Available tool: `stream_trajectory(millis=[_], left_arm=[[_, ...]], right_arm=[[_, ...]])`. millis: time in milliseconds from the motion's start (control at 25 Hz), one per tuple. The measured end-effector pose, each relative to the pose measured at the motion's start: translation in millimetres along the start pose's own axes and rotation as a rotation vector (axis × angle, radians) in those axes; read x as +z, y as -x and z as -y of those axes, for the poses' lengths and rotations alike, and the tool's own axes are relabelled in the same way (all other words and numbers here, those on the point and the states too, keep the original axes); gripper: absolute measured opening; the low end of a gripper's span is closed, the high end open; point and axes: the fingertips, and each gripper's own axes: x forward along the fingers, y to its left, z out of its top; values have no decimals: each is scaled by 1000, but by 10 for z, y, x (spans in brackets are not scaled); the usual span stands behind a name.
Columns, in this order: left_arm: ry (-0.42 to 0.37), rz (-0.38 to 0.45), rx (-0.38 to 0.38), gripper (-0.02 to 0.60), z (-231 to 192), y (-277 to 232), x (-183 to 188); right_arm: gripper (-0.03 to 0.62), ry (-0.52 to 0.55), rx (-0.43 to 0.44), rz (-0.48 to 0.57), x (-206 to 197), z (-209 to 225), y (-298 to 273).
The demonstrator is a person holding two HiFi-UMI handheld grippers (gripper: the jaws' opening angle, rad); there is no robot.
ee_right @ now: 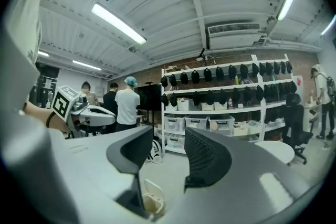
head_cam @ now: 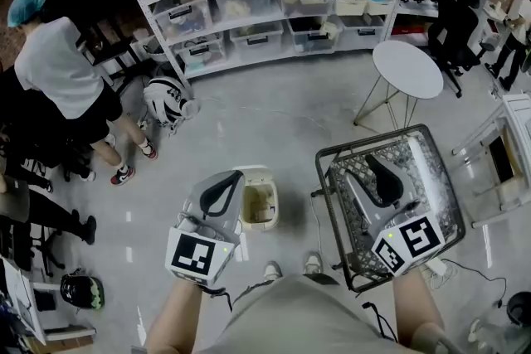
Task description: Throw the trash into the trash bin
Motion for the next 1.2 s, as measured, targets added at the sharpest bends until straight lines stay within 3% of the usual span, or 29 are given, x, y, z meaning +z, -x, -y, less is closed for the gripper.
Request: stream_trajectory(millis=[240,600,880,1200], left_arm=[[-19,-4,-114,3,379,-470,-53],[-50,-71,-330,3,1254,-1160,-300],[-71,-163,-502,3,2032,-1490,-764],[-86,-316,-636,3,2687,-1721,-1456]], right_arm=[[221,-14,-148,-74,-380,567,320],[249,-124,-352,-269,-1557,1215,900],[265,-228,-467,-445,-2703,1488,1500],[270,-329,-553,-601,-3894,1587,1979]])
